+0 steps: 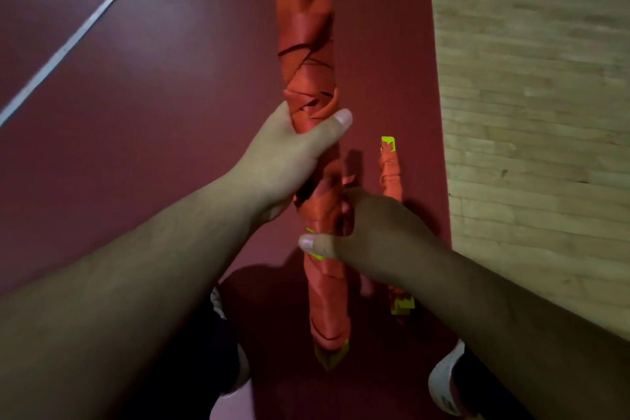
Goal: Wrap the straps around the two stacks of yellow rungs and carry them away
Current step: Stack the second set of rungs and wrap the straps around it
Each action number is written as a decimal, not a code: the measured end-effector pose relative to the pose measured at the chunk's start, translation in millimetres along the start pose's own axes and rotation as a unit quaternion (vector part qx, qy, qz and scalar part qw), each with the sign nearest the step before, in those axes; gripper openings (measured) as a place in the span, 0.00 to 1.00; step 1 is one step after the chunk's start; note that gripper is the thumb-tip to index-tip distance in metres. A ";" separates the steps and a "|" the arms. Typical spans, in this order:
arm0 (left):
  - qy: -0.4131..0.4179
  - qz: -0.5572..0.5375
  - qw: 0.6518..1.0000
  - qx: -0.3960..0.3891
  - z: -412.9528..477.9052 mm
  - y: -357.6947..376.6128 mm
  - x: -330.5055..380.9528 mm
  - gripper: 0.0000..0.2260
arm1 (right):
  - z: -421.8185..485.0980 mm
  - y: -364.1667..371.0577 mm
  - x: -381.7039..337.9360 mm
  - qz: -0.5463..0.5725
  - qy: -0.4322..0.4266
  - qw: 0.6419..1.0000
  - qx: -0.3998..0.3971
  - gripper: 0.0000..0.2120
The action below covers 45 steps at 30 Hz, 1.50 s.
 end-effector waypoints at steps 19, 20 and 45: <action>-0.036 -0.069 0.997 -0.023 -0.8 2.2 8.8 0.10 | -3.2 -14.5 9.0 0.109 -0.032 0.992 -0.061 0.16; -0.014 -0.047 0.999 -0.003 0.3 0.5 10.0 0.10 | -4.0 -14.9 9.6 0.096 -0.026 0.994 -0.055 0.16; -0.090 -0.083 0.992 -0.026 -13.6 11.6 6.6 0.06 | -2.5 -32.8 11.6 0.148 -0.011 0.989 -0.005 0.24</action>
Point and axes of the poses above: each hand's wrist, its own z-axis towards the middle knuckle, its own y-axis out of the palm, x = y × z, the point moved 1 cm from there along z, towards the middle knuckle, and after that the axes turned 6 degrees about x, right-handed, at the moved point
